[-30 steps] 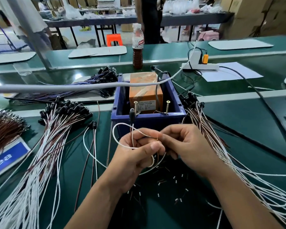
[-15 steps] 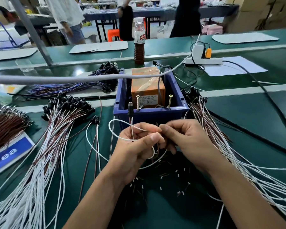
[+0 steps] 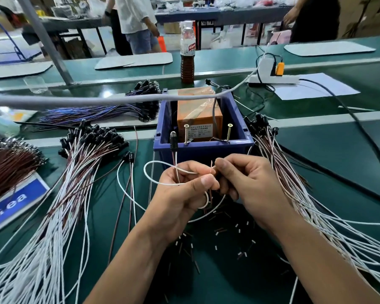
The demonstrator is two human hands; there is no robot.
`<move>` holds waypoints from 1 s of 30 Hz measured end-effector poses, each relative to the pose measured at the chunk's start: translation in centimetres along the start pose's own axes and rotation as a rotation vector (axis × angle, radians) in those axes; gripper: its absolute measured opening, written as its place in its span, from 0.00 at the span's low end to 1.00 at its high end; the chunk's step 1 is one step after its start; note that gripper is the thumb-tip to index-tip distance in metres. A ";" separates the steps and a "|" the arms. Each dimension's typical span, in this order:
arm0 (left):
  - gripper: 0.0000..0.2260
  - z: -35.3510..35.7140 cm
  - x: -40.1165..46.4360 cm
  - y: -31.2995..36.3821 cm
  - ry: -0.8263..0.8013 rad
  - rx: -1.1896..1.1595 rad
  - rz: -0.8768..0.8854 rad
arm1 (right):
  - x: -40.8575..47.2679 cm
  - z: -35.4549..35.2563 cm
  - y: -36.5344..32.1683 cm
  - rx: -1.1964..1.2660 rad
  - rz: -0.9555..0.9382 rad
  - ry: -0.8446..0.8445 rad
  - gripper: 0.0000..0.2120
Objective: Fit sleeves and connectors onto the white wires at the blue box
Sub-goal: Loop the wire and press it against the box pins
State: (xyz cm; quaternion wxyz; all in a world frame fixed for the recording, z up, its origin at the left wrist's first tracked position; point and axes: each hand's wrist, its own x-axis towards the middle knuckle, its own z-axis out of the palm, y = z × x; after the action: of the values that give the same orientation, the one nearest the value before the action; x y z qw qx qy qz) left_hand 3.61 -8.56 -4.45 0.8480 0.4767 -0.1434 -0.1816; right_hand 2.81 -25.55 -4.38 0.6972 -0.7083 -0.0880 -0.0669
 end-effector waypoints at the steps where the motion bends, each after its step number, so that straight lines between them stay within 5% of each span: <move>1: 0.09 0.0 0.0 0.0 0.009 0.000 -0.007 | 0.0 0.1 0.0 0.006 -0.002 0.013 0.13; 7: 0.15 0.2 -0.1 0.2 -0.018 -0.015 -0.017 | -0.3 0.3 0.0 0.009 -0.047 0.090 0.13; 18: 0.07 -0.1 -0.1 0.2 -0.070 -0.009 -0.014 | -0.9 1.4 0.1 0.016 -0.142 0.182 0.13; 24: 0.13 -1.2 -0.3 0.9 -0.070 -0.183 0.030 | 0.0 0.0 0.5 0.065 -0.053 0.385 0.11; 27: 0.15 -1.2 0.0 0.5 -0.027 -0.175 0.036 | -0.2 0.9 0.9 0.047 0.026 0.281 0.02; 30: 0.16 -0.9 0.3 0.0 -0.007 -0.134 0.028 | -0.3 1.6 0.9 0.207 0.059 0.169 0.07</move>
State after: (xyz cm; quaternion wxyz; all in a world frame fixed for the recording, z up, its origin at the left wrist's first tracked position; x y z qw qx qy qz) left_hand 4.25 -8.00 -4.93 0.8801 0.4160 -0.1406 -0.1807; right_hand 2.64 -23.95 -5.35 0.7730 -0.6268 -0.0144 -0.0964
